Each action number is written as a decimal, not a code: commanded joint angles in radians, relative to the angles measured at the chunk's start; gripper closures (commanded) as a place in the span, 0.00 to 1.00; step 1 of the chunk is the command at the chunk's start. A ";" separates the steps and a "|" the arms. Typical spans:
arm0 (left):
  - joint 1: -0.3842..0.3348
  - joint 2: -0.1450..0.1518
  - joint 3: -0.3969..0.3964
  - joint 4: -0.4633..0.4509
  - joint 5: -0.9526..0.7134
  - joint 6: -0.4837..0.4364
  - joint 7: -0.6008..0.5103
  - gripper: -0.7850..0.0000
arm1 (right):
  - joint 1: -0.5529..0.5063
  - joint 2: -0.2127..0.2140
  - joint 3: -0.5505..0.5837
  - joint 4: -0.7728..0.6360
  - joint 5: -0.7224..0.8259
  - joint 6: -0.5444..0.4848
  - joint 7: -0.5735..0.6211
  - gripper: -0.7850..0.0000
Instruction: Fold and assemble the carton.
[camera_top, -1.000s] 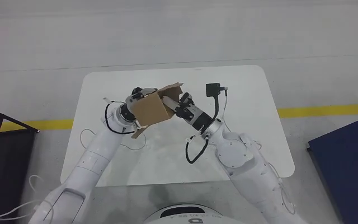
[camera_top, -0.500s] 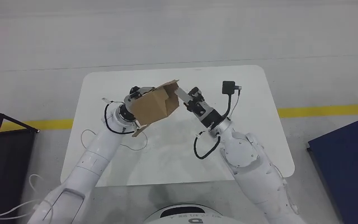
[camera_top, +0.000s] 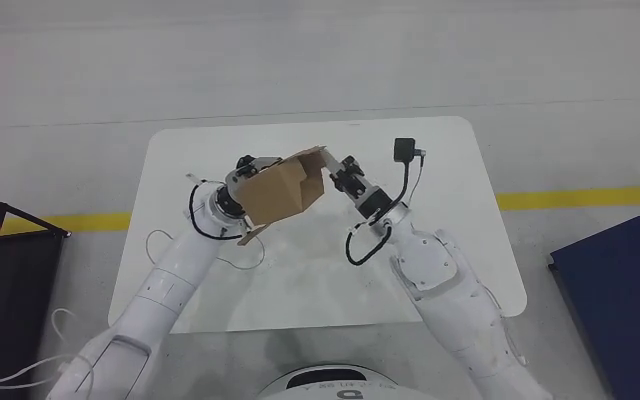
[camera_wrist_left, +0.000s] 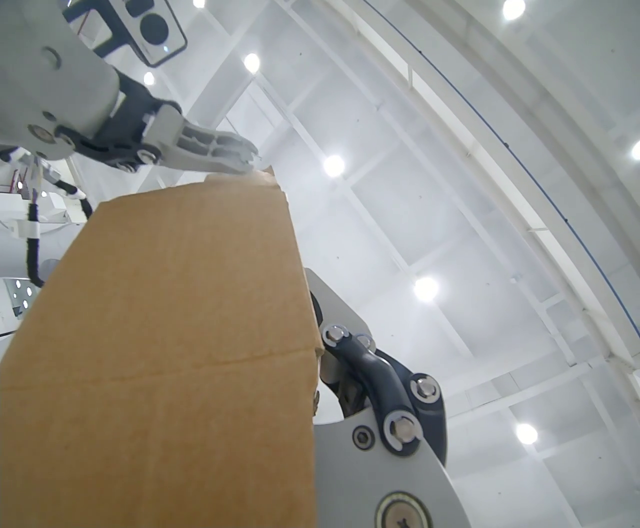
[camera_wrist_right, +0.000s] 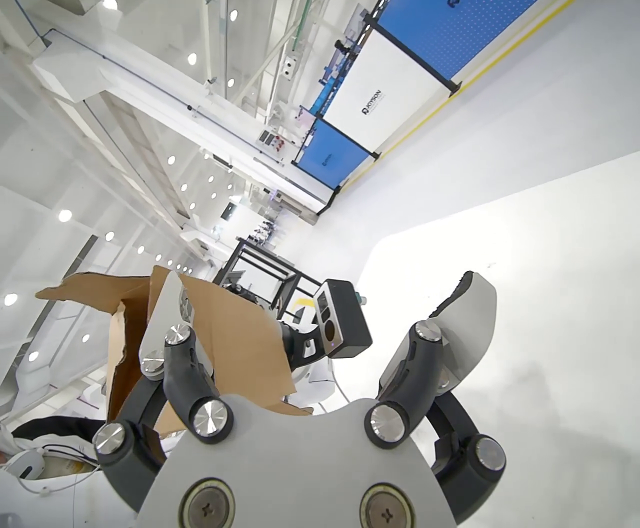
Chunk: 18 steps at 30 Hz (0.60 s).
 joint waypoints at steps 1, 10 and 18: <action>-0.003 0.000 0.004 0.003 -0.001 0.002 0.002 1.00 | 0.001 0.000 -0.003 -0.004 0.001 -0.012 0.003 0.00; -0.014 0.001 0.020 0.020 -0.005 -0.001 -0.001 1.00 | 0.029 -0.003 -0.033 0.003 -0.037 0.034 0.065 0.00; -0.021 0.005 0.028 0.026 -0.037 0.007 0.007 1.00 | -0.020 0.001 0.010 -0.056 0.005 -0.015 0.015 0.00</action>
